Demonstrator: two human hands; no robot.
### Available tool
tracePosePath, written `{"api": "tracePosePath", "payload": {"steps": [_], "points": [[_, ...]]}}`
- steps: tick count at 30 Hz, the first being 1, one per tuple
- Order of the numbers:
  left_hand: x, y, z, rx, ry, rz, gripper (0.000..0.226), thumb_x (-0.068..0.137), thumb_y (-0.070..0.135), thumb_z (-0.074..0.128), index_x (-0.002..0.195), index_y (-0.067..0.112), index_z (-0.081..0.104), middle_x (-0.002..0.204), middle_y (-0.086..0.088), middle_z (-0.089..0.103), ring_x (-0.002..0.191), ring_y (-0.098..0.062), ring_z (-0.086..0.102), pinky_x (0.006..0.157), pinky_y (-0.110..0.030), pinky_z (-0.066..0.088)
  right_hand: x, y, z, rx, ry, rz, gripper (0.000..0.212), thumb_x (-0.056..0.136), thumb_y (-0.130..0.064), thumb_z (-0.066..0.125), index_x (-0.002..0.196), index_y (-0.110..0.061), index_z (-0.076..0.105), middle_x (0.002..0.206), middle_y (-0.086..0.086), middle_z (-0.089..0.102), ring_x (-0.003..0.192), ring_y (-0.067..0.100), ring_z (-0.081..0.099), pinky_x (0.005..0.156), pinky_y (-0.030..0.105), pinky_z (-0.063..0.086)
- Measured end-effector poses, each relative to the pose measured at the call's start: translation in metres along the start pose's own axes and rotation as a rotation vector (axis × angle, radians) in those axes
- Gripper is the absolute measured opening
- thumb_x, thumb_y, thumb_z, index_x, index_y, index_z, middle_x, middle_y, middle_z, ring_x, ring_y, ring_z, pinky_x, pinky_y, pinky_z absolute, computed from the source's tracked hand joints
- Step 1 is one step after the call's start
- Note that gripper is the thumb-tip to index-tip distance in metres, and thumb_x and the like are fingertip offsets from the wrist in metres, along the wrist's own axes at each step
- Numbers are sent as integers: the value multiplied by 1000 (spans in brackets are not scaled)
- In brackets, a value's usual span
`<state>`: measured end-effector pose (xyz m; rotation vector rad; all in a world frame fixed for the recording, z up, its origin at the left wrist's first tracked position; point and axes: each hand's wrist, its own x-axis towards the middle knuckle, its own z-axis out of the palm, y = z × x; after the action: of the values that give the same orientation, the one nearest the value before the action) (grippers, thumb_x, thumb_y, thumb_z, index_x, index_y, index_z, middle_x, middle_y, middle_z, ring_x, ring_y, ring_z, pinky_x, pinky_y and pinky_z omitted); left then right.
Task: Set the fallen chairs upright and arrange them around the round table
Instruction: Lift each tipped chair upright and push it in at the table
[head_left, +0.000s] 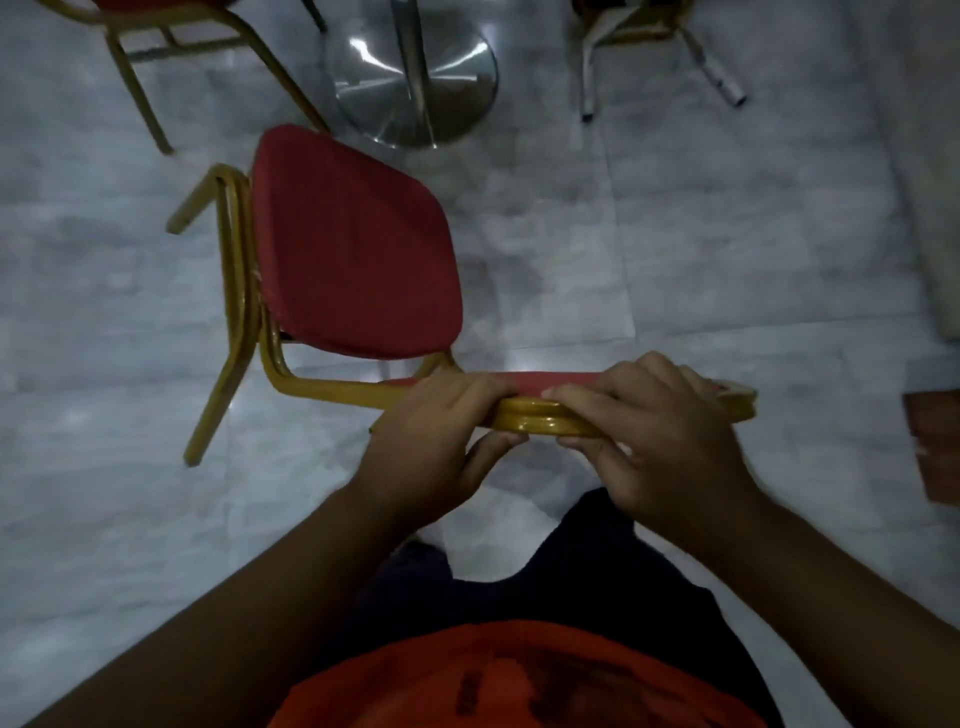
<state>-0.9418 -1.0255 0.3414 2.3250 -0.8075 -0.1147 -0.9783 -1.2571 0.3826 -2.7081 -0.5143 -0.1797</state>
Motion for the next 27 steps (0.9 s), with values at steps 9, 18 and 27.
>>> {"api": "tracePosePath", "payload": {"steps": [9, 18, 27], "points": [[-156, -80, -130, -154, 136, -250, 31, 96, 35, 52, 125, 24, 51, 114, 0, 63, 100, -12, 60, 84, -35, 52, 46, -167, 15, 43, -74, -234, 43, 97, -48, 63, 133, -25, 66, 114, -6, 72, 93, 18, 66, 69, 38, 49], [-187, -40, -192, 105, 239, -116, 59, 84, 51, 77, 128, 14, 64, 131, -2, 65, 128, -21, 57, 103, -47, 48, 59, -180, 12, 296, -355, -223, 47, 92, -31, 55, 139, -25, 57, 130, -13, 61, 117, -1, 54, 94, 13, 42], [-195, -46, -241, 324, 126, -196, 42, 88, 70, 59, 102, 33, 71, 91, 15, 69, 86, -10, 63, 72, -37, 46, 90, -230, 42, 321, -205, -373, 43, 93, -38, 69, 131, -18, 66, 121, -6, 70, 107, 9, 65, 83, 29, 52]]}}
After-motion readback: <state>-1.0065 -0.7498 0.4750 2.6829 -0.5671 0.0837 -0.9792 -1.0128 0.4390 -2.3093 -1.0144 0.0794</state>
